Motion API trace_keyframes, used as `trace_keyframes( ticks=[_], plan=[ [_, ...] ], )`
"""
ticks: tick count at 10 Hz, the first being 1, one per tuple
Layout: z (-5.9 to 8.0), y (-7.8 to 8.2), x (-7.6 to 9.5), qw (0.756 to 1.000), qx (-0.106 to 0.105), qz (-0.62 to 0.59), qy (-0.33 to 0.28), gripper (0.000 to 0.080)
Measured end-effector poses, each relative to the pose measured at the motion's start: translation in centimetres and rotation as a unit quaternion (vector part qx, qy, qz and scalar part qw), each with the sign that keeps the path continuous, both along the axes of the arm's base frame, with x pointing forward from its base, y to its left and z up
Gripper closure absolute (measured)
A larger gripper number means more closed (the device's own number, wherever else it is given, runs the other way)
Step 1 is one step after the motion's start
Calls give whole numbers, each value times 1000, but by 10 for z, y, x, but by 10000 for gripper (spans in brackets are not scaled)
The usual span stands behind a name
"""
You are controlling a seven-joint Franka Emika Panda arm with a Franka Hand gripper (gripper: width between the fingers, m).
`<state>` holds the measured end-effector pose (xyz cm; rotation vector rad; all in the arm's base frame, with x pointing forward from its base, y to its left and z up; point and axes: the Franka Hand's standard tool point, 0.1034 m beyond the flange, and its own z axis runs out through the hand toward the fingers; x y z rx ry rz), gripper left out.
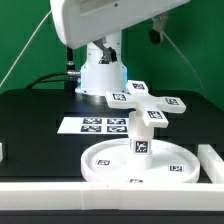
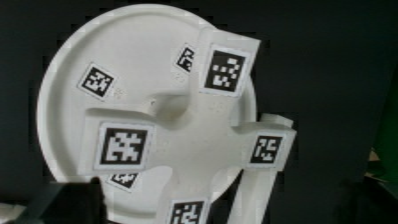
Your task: Assemble round table
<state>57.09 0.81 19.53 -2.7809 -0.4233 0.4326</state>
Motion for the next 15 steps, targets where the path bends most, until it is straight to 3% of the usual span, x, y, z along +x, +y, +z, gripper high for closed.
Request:
trace_keyframes(
  ticks=[3, 5, 6, 8, 12, 15],
  plan=[
    [-2, 0, -3, 1000, -7, -14, 15, 151],
    [5, -4, -10, 996, -77, -36, 3, 151],
    [2, 2, -20, 996, -80, -30, 27, 151],
    [-1, 5, -22, 995, -75, -20, 69, 151],
    [-1, 8, -21, 995, -78, -33, 54, 151],
    [14, 4, -7, 997, -70, -12, -13, 151]
  ],
)
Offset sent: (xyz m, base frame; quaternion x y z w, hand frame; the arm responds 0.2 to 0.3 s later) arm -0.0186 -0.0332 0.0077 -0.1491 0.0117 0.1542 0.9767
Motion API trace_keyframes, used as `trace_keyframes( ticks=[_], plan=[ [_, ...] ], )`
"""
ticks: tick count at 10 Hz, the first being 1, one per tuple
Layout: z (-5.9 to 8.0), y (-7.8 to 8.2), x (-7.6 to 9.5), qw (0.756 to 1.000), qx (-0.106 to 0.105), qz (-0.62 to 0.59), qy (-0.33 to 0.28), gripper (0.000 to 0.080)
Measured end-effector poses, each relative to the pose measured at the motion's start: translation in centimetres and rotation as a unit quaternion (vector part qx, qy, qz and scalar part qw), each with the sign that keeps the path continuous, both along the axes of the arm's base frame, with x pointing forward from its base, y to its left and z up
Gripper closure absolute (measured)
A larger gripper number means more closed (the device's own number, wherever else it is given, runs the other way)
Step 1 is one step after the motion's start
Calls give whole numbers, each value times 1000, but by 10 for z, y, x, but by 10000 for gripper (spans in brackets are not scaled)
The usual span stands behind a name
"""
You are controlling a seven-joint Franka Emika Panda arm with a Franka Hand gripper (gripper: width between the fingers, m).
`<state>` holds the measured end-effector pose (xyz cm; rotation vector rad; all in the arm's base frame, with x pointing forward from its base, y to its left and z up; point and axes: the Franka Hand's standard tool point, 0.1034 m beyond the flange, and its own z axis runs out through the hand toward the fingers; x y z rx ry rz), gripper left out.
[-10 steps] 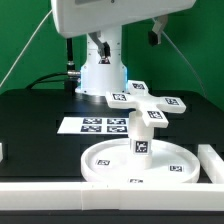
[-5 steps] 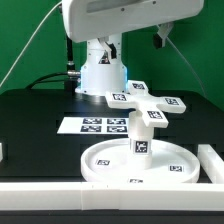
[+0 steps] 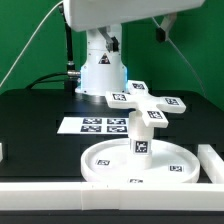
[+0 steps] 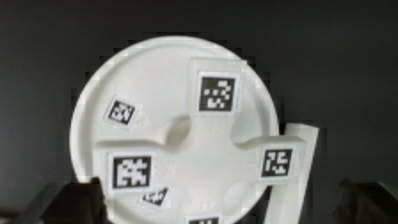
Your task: Assemble round table
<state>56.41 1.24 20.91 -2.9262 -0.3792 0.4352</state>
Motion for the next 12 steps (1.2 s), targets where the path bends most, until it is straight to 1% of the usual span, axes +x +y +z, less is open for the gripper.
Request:
trace_keyframes(
  ticks=[1, 2, 4, 5, 6, 7, 8, 12],
  plan=[
    [1, -2, 6, 999, 8, 9, -48, 151],
    [0, -3, 6, 997, 9, 1, -73, 151],
    [0, -6, 12, 989, 17, -14, -144, 151],
    [-2, -7, 13, 986, 15, -10, -165, 151],
    [-8, -1, 16, 983, 14, 25, -184, 151],
    [-16, 10, 16, 981, 20, 61, -181, 151],
    [-22, 14, 20, 978, 28, 96, -182, 151],
    [-24, 13, 20, 979, 28, 92, -181, 151]
  ],
)
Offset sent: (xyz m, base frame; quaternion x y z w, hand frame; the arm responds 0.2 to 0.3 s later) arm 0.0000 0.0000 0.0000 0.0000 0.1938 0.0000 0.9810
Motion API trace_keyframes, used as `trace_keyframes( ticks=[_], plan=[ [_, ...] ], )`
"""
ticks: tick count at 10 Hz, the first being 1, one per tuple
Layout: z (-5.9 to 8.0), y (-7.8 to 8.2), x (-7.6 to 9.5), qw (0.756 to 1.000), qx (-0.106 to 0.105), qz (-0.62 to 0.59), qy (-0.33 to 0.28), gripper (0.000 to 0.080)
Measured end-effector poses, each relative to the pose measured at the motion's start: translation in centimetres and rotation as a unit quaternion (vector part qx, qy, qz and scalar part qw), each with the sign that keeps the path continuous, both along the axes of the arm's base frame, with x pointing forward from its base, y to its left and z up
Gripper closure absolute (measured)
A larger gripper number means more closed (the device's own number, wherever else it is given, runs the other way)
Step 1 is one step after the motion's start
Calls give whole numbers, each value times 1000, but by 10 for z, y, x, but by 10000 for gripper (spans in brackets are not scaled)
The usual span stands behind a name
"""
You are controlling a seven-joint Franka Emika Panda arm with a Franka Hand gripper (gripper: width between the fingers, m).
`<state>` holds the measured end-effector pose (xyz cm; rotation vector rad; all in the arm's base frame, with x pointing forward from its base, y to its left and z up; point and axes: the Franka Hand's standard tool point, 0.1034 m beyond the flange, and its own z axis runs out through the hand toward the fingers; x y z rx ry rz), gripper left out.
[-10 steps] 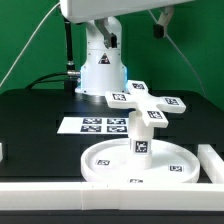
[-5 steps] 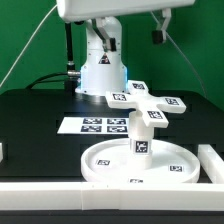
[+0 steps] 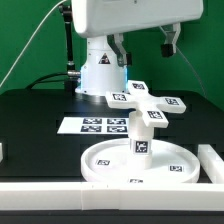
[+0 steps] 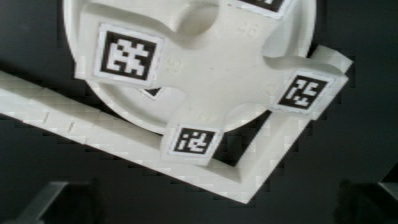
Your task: Assemble round table
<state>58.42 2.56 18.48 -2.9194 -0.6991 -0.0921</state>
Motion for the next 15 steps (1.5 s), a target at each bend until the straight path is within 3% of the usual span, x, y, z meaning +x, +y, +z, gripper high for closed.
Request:
trace_keyframes(
  ticks=[4, 8, 10, 15],
  plan=[
    [-26, 16, -8, 989, 1, 145, 0, 151],
    [-29, 15, -8, 989, 0, 148, -1, 151],
    [-42, 16, -13, 984, 3, 178, 6, 151],
    [-57, 15, -18, 980, 6, 197, 15, 151]
  ],
)
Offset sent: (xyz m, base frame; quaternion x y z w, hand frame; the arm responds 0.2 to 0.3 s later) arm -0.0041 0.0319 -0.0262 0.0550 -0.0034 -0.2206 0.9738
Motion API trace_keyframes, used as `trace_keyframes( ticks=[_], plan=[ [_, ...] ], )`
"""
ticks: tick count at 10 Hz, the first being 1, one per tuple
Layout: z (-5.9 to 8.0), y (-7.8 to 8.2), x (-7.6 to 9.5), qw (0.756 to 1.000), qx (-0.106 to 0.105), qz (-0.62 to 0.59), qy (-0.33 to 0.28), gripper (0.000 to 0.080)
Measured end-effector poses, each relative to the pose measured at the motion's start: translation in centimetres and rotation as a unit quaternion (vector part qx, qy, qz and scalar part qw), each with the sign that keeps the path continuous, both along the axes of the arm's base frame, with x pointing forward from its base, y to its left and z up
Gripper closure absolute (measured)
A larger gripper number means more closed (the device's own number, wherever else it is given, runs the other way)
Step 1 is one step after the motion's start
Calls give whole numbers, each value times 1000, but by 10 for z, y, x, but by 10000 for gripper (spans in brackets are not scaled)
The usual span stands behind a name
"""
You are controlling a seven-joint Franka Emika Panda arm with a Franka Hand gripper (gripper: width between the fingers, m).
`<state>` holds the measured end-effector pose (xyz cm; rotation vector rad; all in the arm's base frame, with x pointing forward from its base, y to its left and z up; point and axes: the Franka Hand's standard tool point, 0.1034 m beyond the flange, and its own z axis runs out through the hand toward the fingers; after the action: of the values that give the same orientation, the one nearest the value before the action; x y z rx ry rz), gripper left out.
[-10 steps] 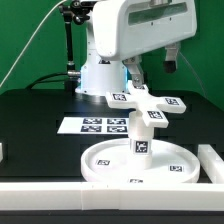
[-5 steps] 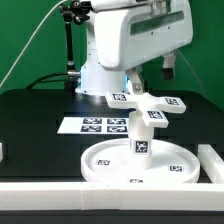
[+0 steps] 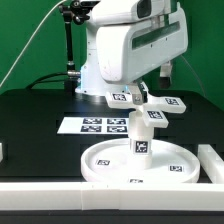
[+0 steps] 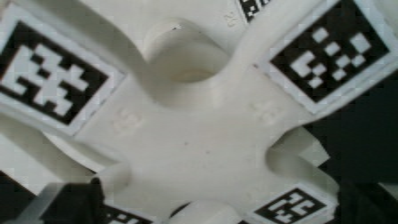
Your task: Assemble round table
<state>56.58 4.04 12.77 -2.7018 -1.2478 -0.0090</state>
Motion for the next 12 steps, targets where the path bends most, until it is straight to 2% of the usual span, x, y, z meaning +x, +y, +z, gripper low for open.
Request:
trace_keyframes(
  ticks=[5, 10, 11, 12],
  plan=[
    [-7, -10, -4, 1000, -1, -9, 6, 151],
    [-8, -10, -5, 1000, 0, -11, 7, 151],
    [-8, -10, -5, 1000, 0, -11, 7, 207],
    [-9, -10, -5, 1000, 0, -11, 8, 207]
  ],
)
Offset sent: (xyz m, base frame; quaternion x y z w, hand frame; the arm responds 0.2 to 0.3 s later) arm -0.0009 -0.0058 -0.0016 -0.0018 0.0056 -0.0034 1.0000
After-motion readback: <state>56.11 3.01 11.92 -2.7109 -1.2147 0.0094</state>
